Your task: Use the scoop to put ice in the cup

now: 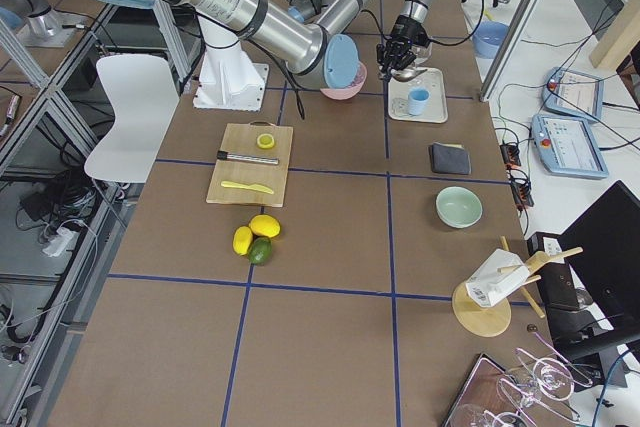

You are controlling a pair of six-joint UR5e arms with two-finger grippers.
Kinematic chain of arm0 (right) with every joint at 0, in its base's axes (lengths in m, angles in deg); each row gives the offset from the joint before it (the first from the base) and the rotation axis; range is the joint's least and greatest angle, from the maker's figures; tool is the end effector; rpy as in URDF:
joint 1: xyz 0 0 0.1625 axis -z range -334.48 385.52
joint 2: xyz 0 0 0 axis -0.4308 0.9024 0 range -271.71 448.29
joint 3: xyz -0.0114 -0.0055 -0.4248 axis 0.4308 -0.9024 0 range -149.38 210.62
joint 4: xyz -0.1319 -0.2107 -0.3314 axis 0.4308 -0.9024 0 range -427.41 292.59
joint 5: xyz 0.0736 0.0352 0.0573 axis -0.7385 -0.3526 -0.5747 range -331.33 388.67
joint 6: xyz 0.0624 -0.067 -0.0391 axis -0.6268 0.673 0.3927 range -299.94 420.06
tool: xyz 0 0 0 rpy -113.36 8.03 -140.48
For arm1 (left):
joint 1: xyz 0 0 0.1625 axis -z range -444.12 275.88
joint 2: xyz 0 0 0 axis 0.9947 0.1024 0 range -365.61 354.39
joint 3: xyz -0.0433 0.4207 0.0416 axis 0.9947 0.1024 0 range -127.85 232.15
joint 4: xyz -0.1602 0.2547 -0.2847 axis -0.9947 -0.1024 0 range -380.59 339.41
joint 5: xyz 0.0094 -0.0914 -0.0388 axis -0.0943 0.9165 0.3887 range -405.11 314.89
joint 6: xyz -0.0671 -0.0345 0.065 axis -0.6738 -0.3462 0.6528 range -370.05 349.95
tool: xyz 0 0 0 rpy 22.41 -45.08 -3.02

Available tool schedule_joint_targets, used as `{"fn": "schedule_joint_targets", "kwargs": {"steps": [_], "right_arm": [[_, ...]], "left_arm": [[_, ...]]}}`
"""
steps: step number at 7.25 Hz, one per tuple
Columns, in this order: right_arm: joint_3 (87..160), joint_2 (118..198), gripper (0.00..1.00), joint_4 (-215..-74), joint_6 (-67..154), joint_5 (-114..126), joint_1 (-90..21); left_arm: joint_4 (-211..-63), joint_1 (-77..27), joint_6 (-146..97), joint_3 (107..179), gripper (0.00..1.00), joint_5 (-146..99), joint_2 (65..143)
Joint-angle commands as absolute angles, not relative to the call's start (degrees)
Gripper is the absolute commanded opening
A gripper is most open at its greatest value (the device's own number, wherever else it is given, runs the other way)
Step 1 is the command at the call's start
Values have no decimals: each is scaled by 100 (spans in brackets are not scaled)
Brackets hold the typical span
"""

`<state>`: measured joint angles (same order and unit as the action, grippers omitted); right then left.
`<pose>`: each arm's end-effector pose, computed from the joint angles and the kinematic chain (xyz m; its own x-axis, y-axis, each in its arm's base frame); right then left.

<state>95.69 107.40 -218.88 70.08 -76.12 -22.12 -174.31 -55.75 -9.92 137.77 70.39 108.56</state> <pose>-0.4220 -0.6229 0.1391 0.6359 -0.7157 0.2890 0.7717 0.5965 -0.2206 0.5234 -0.3854 0.3284 0.0522 0.9976 -0.0463 -0.0995 0.0513 0.9937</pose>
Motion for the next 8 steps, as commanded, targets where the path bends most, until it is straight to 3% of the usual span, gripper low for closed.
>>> {"fn": "schedule_joint_targets", "kwargs": {"steps": [1, 6, 8], "right_arm": [[10221, 11102, 0, -21701, 6677, -8370, -2544], [13479, 14122, 0, -19954, 4668, -9480, -2836], [14309, 15109, 0, -19618, 3620, -9753, -2844]], "left_arm": [[-17431, -5495, -997, 13829, 100, 7046, 10856], [-17229, -4925, -1014, 14066, 100, 7099, 10777], [-16163, -4495, -945, 14345, 100, 7474, 10777]]}}
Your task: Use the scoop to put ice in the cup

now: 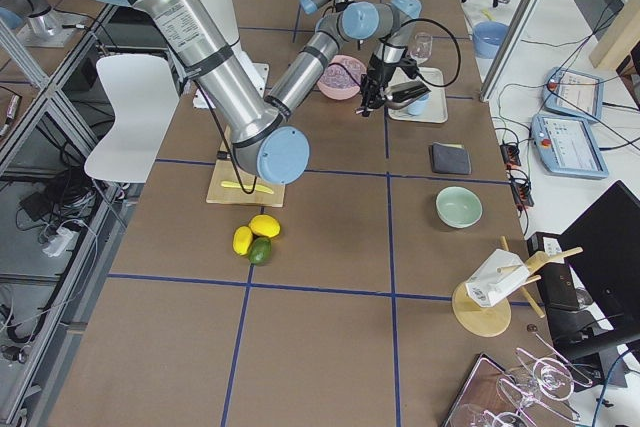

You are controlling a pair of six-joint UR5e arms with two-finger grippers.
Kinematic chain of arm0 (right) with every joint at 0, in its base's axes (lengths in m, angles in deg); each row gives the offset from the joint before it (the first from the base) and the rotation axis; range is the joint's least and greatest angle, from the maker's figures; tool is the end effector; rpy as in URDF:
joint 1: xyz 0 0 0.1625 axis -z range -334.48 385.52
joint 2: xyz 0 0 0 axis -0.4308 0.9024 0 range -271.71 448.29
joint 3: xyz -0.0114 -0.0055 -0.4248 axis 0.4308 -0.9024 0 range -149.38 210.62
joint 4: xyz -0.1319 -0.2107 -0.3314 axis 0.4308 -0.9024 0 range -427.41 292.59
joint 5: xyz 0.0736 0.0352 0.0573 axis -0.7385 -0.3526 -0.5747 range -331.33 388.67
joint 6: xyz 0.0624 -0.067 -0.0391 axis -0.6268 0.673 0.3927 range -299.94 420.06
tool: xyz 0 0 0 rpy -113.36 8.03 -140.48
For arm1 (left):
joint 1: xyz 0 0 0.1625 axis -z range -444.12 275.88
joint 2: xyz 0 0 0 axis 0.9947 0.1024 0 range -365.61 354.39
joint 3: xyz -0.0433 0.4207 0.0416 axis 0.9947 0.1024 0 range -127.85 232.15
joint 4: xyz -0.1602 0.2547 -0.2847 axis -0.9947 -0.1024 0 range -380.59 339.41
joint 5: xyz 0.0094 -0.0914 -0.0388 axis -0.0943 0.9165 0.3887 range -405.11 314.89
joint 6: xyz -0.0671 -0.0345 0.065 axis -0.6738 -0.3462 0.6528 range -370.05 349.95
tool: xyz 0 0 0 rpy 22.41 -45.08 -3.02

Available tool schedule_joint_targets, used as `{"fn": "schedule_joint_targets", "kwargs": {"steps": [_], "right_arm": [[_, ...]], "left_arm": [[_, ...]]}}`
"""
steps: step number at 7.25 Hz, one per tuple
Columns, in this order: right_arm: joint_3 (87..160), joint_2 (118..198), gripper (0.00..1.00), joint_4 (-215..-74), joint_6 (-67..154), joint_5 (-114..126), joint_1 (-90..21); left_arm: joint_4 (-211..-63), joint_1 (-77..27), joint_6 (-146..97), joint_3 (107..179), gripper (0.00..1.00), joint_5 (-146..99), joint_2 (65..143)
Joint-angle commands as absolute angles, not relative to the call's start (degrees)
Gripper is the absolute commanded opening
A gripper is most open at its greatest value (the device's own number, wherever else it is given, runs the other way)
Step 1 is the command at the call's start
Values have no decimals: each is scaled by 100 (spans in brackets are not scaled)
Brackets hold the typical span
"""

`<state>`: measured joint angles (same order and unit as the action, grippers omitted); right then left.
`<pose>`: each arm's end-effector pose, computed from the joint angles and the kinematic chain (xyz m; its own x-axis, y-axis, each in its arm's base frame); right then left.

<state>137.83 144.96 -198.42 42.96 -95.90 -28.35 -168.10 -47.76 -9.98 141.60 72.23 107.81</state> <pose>-0.2886 -0.5256 0.2791 0.7536 -0.3023 0.5837 0.3766 0.9264 -0.0064 0.4588 -0.4465 0.3164 0.1618 0.9839 -0.0754 -0.1347 0.0977 0.9861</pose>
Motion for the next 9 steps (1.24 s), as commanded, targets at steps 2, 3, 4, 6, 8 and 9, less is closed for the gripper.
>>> {"fn": "schedule_joint_targets", "kwargs": {"steps": [2, 3, 4, 6, 8, 9], "right_arm": [[14461, 15375, 0, -19573, 3466, -9815, -2845], [14662, 15690, 0, -19390, 3466, -9920, -2845], [14725, 15832, 0, -19223, 3457, -9955, -2845], [14716, 15860, 0, -19221, 3483, -9956, -2853], [14708, 15895, 0, -19213, 3519, -9956, -2845], [14716, 15895, 0, -19212, 3510, -9956, -2853]], "left_arm": [[-14835, -4283, -935, 14759, 100, 7548, 10812], [-14446, -3803, -918, 14804, 100, 7530, 10794], [-14416, -3389, -918, 14813, 100, 7495, 10629], [-14399, -2572, -909, 14813, 100, 7529, 9919], [-13133, -1676, -891, 14822, 100, 7547, 9730], [-12837, -1288, -265, 14813, 100, 7556, 9670]]}}
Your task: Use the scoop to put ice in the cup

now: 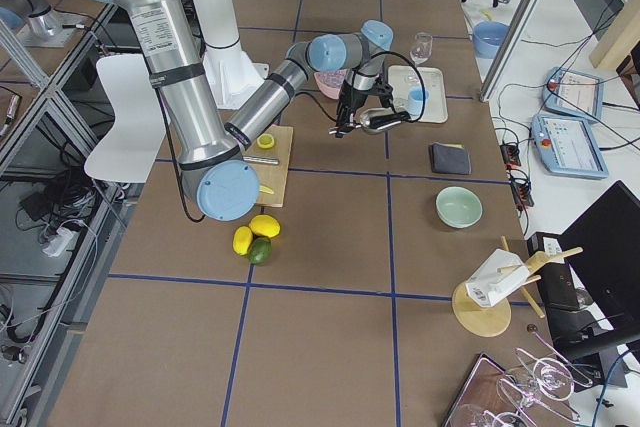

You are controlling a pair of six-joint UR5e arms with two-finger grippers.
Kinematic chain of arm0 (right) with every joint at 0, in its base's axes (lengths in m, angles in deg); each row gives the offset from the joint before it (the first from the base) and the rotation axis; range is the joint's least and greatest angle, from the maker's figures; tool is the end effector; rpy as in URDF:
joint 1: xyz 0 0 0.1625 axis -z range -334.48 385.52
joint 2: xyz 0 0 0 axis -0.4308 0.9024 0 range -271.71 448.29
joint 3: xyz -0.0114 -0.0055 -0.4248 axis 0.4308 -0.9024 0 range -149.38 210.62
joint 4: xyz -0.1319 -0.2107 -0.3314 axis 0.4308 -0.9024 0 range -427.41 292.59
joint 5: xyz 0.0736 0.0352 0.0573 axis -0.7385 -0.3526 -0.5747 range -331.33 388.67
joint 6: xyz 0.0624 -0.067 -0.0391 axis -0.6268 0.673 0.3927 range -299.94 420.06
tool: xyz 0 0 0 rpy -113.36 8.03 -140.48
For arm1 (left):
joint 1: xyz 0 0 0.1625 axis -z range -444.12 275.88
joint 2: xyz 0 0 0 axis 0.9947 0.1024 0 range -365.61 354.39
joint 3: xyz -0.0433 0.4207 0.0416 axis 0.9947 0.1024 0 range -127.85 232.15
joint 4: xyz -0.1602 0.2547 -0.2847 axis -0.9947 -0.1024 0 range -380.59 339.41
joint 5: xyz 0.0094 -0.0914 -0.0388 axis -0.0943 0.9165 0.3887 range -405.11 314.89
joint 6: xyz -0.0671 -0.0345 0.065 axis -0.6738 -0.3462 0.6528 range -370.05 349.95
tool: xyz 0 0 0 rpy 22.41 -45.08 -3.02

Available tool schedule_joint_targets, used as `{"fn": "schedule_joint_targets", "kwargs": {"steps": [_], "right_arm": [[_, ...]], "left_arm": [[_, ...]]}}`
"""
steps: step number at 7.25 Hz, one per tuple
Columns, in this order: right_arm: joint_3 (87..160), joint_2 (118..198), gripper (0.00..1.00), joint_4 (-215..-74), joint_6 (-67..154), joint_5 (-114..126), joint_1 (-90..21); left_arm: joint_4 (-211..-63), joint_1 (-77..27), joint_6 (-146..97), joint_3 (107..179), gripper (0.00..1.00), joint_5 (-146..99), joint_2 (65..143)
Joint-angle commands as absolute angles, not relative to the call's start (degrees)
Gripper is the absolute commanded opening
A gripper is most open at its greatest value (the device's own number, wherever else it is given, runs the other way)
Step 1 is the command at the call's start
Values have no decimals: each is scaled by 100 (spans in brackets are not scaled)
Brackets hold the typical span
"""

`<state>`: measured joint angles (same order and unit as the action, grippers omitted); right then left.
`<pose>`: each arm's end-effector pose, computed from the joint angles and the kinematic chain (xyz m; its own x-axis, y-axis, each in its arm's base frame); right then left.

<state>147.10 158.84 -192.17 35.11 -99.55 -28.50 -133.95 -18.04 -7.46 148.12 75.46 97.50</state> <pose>-0.2518 -0.4689 0.3389 0.7556 -0.1715 0.6321 0.2842 0.9554 -0.0805 0.1672 -0.5807 0.4441 0.6337 0.6927 -0.3444 -0.3282 0.6438 0.6912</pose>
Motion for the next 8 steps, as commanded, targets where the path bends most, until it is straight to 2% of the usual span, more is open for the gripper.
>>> {"fn": "schedule_joint_targets", "kwargs": {"steps": [1, 2, 4, 6, 8], "right_arm": [[14716, 15895, 0, -19212, 3510, -9956, -2853], [14716, 15895, 0, -19212, 3510, -9956, -2853], [14716, 15895, 0, -19212, 3510, -9956, -2845], [14708, 15904, 0, -19212, 3527, -9956, -2845], [14681, 16104, 0, -18951, 3528, -9973, -2845]], "left_arm": [[-12225, -719, -93, 14761, 100, 7817, 9608], [-11157, -322, -91, 14734, 100, 8203, 9634], [-10253, 6, -83, 14621, 100, 8189, 9556], [-10346, 1005, 83, 14602, 100, 8433, 9022], [-10382, 1176, 225, 14629, 100, 8769, 8755]]}}
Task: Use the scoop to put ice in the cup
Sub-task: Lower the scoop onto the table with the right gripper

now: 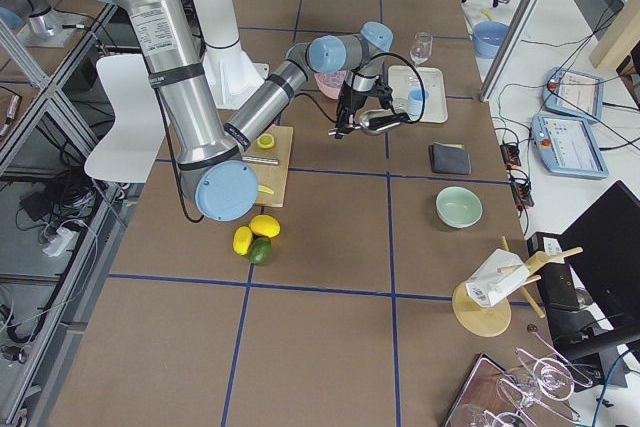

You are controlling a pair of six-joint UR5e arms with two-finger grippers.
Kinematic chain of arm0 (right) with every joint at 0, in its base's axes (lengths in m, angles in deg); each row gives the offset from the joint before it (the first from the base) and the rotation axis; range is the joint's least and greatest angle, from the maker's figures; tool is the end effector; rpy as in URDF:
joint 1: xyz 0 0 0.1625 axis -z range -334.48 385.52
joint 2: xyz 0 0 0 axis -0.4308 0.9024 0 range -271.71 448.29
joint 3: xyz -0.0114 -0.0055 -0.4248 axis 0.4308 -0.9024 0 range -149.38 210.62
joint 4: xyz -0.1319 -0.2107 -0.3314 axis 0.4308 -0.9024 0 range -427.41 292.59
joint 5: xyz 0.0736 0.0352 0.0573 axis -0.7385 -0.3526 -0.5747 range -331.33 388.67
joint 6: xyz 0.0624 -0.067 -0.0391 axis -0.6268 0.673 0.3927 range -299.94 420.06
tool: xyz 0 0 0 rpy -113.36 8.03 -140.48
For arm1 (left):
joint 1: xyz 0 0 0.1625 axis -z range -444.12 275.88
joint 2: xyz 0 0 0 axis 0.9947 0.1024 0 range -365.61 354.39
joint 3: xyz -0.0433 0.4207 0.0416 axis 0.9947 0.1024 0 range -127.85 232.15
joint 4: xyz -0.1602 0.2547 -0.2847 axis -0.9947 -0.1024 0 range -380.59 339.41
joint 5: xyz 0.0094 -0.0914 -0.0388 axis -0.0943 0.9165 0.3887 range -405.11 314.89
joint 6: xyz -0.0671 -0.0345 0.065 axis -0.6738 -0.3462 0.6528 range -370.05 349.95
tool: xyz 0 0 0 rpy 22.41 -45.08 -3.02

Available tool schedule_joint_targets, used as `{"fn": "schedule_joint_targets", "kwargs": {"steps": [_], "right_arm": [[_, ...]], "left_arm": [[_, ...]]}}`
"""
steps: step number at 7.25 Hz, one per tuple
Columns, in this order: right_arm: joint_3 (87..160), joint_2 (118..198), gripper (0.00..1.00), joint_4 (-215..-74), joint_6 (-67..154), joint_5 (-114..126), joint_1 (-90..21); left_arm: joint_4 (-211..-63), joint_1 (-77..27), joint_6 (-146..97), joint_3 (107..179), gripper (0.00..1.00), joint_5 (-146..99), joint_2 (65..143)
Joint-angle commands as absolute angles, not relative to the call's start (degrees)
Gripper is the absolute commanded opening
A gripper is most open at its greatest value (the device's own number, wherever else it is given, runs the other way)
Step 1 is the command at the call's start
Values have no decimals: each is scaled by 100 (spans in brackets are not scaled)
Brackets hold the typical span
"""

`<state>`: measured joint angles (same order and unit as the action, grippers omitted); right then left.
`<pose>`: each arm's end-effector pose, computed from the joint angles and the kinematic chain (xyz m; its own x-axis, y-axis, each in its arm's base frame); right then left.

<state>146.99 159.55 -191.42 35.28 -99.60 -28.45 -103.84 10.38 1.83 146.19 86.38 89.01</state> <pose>-0.2516 -0.4677 0.3446 0.7546 -0.1742 0.6326 0.2874 0.9545 -0.0800 -0.1082 -0.5173 0.5982 0.7486 0.1693 -0.6411 -0.0773 0.9826 0.1691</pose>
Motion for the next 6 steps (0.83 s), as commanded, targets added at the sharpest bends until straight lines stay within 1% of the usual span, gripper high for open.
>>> {"fn": "schedule_joint_targets", "kwargs": {"steps": [1, 2, 3, 4, 6], "right_arm": [[14629, 16541, 0, -18340, 3519, -9982, -2845], [14550, 16798, 0, -18046, 3493, -10034, -2845], [14419, 16896, 0, -18044, 3458, -10096, -2827], [14139, 16976, 0, -18035, 3457, -10166, -2705], [13883, 16968, 0, -18026, 3318, -10350, -2398]], "left_arm": [[-10417, 1159, 216, 14602, 100, 8813, 8494], [-10574, 1159, 216, 14672, 100, 8822, 8413], [-10697, 1159, 207, 14699, 100, 8822, 8430], [-10707, 1159, 216, 14699, 100, 8822, 8430], [-10707, 1142, 225, 14708, 100, 8822, 8439]]}}
